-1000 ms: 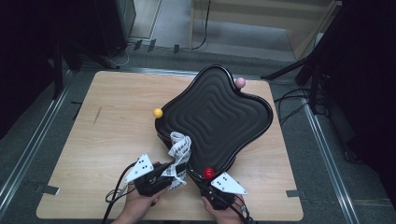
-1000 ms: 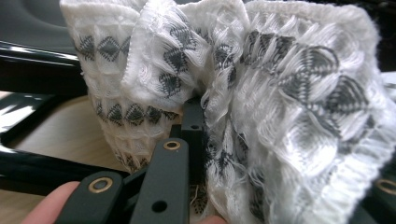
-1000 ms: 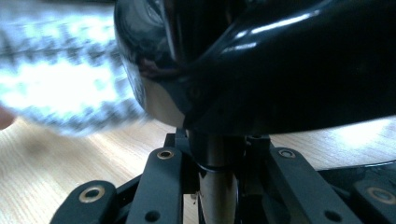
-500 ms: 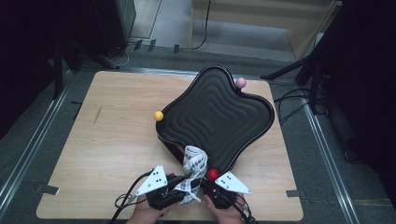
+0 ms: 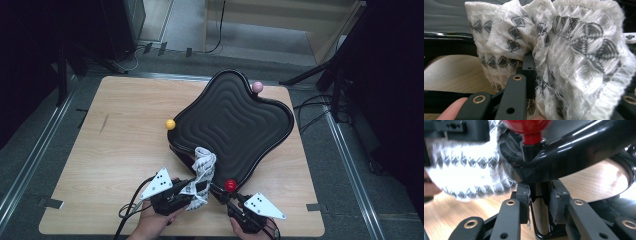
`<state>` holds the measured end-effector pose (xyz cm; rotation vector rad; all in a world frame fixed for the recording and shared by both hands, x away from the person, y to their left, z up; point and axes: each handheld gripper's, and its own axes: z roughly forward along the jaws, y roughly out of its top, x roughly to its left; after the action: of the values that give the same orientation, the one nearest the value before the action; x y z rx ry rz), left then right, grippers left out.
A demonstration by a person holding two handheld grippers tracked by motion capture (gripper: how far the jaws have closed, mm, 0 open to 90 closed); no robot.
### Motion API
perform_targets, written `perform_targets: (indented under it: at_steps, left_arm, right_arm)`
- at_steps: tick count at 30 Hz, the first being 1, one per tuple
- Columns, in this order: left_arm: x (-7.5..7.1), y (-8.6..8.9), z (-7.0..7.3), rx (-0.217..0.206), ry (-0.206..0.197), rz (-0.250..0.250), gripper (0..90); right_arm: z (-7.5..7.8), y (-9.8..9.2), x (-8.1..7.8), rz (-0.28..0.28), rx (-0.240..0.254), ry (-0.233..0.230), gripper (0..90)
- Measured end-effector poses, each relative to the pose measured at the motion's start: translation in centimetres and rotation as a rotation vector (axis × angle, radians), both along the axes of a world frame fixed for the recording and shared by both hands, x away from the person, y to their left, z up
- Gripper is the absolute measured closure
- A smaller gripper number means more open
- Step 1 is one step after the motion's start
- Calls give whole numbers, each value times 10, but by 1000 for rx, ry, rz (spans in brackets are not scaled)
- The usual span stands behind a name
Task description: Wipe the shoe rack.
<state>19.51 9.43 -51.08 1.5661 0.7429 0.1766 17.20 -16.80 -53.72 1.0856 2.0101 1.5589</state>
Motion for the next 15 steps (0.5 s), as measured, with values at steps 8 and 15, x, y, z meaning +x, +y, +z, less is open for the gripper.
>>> perform_targets:
  at_steps: [8,15]
  left_arm:
    - [4,4,2,-4,4,14,766]
    - [2,5,4,-9,13,3,764]
  right_arm:
    - [2,13,8,13,-78,-50,748]
    - [-1,37,22,57,-73,-68,748]
